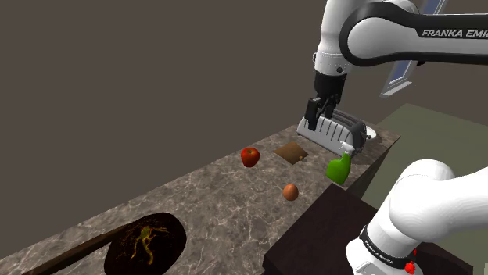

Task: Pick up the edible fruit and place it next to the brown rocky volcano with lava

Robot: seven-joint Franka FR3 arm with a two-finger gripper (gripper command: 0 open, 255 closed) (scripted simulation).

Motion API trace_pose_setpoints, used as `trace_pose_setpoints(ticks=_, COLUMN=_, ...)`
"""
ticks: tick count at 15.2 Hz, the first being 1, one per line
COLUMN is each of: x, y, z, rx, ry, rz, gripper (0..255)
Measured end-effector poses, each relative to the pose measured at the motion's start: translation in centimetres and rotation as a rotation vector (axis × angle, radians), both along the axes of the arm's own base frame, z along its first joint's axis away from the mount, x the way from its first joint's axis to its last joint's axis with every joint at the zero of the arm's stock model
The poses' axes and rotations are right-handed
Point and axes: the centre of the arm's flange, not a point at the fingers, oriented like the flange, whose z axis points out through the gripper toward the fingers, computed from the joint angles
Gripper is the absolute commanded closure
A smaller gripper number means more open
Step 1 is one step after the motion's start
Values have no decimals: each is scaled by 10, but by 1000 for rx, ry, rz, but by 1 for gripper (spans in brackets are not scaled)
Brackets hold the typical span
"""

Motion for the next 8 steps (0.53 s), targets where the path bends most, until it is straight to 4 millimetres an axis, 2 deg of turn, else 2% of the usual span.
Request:
trace_pose_setpoints(ticks=3, x=10, y=-8, z=-10, rx=1, ry=1, rz=23, gripper=0)
trace_pose_setpoints(ticks=8, x=51, y=-34, z=-51, rx=5, ry=5, rz=115, gripper=0)
